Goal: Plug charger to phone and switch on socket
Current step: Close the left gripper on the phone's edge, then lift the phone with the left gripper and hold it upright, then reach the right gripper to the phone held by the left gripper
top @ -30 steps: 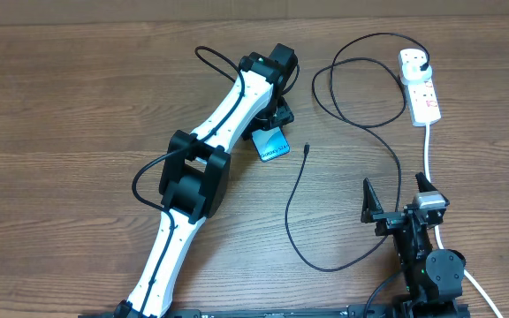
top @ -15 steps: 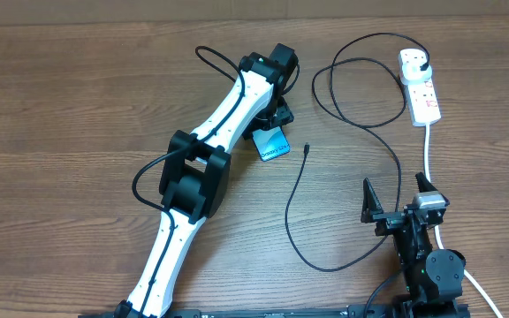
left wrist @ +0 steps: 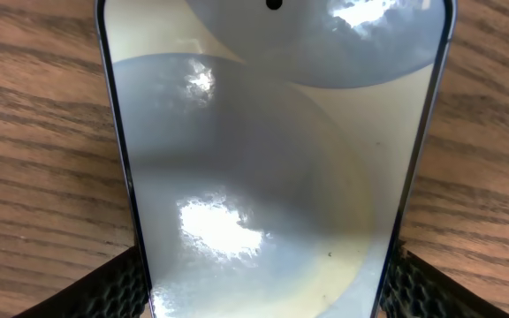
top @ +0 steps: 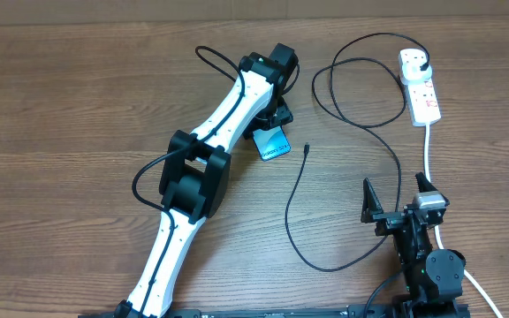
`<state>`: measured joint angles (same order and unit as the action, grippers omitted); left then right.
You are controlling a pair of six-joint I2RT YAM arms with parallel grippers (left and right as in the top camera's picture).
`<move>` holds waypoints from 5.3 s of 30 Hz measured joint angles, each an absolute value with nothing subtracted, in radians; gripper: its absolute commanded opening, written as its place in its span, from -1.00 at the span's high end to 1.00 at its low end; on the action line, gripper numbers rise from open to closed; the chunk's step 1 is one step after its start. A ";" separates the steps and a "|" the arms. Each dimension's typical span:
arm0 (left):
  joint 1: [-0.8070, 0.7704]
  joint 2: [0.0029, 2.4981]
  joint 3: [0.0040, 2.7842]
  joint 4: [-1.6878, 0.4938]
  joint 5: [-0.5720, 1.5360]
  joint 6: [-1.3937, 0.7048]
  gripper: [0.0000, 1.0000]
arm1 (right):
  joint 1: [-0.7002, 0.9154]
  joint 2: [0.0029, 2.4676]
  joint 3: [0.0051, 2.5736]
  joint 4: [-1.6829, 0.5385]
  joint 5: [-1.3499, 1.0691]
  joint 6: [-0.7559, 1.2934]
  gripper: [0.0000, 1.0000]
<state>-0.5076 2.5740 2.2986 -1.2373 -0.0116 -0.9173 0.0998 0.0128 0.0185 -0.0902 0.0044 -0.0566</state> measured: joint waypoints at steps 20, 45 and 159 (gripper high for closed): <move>-0.501 2.573 2.307 -1.253 -0.003 -0.917 -0.50 | 0.100 0.013 0.019 -0.090 0.004 -0.056 -1.00; -0.416 2.607 2.503 -1.422 0.181 -0.886 -0.47 | 0.100 0.013 0.019 -0.090 0.004 -0.056 -1.00; -0.165 2.608 2.515 -1.668 1.231 -0.607 -0.32 | 0.579 1.412 1.357 -0.815 -0.009 0.589 -0.79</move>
<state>-0.1654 2.6076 2.5153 -1.6680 1.2312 -0.6075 0.5789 1.4117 1.3571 -0.8154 -0.0090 0.5892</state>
